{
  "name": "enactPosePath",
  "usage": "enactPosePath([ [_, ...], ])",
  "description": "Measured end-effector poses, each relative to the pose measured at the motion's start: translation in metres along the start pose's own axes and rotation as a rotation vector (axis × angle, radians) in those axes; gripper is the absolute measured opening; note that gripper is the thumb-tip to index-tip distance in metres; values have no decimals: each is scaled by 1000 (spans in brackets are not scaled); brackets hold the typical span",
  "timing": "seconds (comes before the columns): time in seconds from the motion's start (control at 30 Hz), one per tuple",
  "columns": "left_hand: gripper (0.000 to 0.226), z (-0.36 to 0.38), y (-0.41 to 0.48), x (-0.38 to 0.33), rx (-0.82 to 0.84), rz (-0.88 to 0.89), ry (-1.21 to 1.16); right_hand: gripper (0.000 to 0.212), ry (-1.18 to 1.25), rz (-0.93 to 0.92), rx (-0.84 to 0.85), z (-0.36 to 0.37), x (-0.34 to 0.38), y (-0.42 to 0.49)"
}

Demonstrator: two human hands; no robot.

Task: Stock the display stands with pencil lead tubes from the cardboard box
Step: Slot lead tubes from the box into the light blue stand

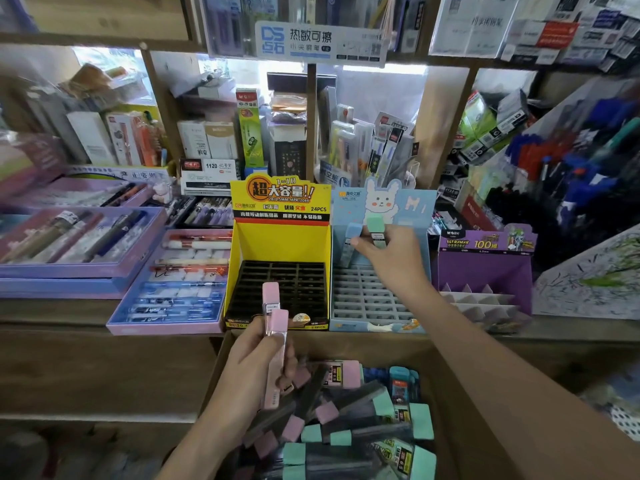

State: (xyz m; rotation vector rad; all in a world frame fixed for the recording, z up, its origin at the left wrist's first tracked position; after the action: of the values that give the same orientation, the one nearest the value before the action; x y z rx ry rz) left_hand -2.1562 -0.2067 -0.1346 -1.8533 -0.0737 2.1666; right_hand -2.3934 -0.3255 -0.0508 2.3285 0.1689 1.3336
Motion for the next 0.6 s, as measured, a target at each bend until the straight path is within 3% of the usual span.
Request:
enactPosePath([
  [0.17,15,-1,3,3,5,2,1,4,2,4,57,9,-3,2],
  [0.33,15,-2,5,5,8,12,-35,5,-11,-2,40,13,-2,5],
  [0.6,12,-3,13,13,30,12,-72,23,-28,41,-15,20,-11,1],
])
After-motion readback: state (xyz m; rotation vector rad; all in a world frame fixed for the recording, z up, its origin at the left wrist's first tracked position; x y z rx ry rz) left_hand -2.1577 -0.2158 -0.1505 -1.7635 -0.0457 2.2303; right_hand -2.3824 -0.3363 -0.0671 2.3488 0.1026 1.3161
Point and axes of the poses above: each hand's wrist, its own y-axis towards the middle knuckle, its own z-axis out of the palm, x = y × z, the point moved 10 cm from there along y, towards the middle knuckle, and after that the axes turned 9 degrees about -z, right-handed, at the moved point
